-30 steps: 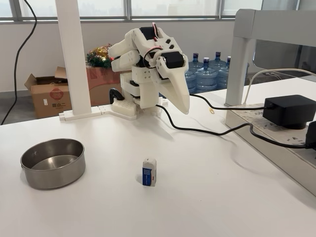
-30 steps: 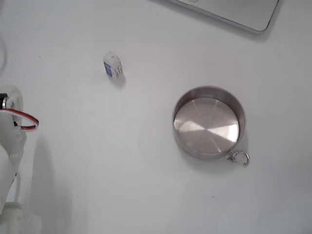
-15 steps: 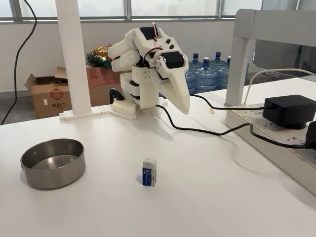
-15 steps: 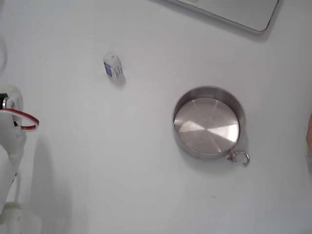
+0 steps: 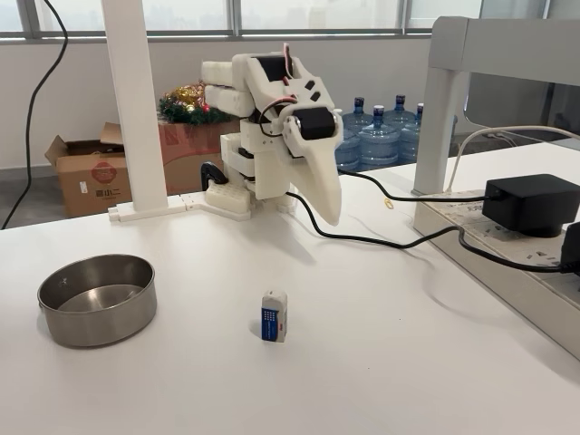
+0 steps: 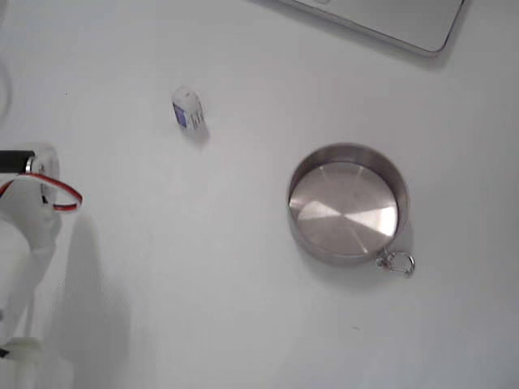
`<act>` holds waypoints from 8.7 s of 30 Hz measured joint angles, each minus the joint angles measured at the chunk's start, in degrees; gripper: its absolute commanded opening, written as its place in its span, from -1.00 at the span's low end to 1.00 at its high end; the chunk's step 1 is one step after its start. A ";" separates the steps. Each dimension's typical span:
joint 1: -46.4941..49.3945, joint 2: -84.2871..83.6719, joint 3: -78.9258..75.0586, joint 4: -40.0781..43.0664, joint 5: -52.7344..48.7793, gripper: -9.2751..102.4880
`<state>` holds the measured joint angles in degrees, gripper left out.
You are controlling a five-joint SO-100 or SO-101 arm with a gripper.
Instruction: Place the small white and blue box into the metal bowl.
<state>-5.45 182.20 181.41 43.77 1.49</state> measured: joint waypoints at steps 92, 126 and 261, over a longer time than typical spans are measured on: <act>17.58 -90.53 -14.06 -88.33 83.67 -0.37; 19.51 -100.81 -24.35 -88.68 83.67 -0.47; 17.23 -57.74 -2.72 -88.68 89.47 -0.90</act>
<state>11.78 124.45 178.68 -44.91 90.97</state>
